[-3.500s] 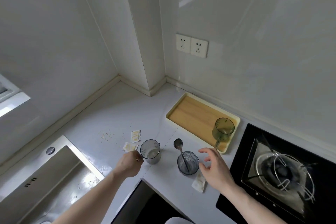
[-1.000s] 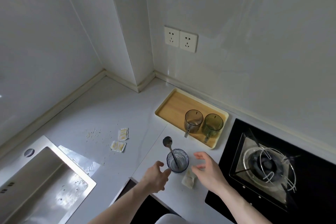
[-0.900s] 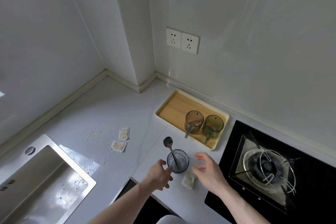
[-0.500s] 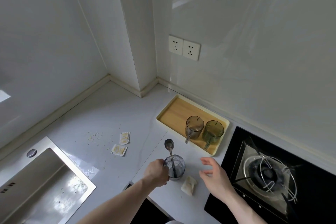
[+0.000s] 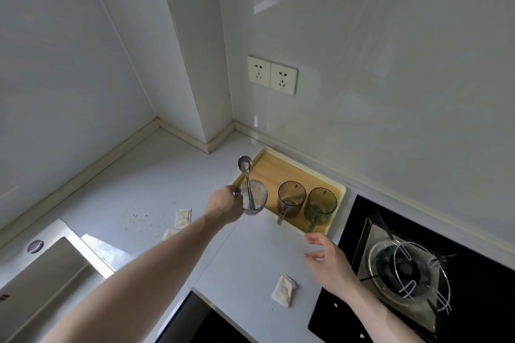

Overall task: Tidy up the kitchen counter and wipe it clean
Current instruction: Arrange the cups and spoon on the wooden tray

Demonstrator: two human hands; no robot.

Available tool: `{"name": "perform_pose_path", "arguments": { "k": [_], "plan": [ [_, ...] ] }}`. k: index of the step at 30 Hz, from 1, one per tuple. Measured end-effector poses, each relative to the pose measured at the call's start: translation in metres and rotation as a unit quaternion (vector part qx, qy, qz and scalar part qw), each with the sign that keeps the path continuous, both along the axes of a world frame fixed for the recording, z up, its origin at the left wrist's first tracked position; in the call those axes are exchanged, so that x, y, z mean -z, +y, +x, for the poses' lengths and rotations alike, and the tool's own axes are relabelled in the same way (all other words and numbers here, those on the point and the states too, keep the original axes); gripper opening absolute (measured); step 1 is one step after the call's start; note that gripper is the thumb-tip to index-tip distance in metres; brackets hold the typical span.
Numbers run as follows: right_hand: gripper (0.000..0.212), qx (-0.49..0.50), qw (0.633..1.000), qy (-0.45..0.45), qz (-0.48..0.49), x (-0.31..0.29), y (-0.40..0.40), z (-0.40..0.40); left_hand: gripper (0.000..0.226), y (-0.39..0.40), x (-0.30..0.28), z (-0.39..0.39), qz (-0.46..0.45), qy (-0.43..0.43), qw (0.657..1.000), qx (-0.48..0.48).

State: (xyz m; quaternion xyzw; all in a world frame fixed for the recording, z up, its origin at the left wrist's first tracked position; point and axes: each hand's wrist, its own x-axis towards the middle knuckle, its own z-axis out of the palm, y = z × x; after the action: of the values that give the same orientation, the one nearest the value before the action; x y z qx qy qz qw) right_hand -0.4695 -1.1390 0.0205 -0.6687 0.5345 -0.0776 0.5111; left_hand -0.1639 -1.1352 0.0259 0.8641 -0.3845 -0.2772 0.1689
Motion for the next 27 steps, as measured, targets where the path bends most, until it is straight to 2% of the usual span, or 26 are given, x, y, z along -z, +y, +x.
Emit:
{"name": "perform_pose_path", "arguments": {
  "k": [11,17,27],
  "plan": [
    [0.039,-0.005,0.999,0.020,-0.030,-0.008,-0.031,0.000,0.026,-0.078,0.007,-0.006,0.050,0.017,0.998,0.027],
    [0.037,0.008,0.999,0.016,-0.030,-0.010,-0.039,-0.006,0.024,-0.091,0.021,-0.014,0.073,0.046,0.996,0.023],
    [0.040,0.028,0.999,0.024,-0.034,-0.005,-0.047,-0.009,0.020,-0.102,0.036,-0.006,0.106,0.044,0.993,0.036]
  ]
}}
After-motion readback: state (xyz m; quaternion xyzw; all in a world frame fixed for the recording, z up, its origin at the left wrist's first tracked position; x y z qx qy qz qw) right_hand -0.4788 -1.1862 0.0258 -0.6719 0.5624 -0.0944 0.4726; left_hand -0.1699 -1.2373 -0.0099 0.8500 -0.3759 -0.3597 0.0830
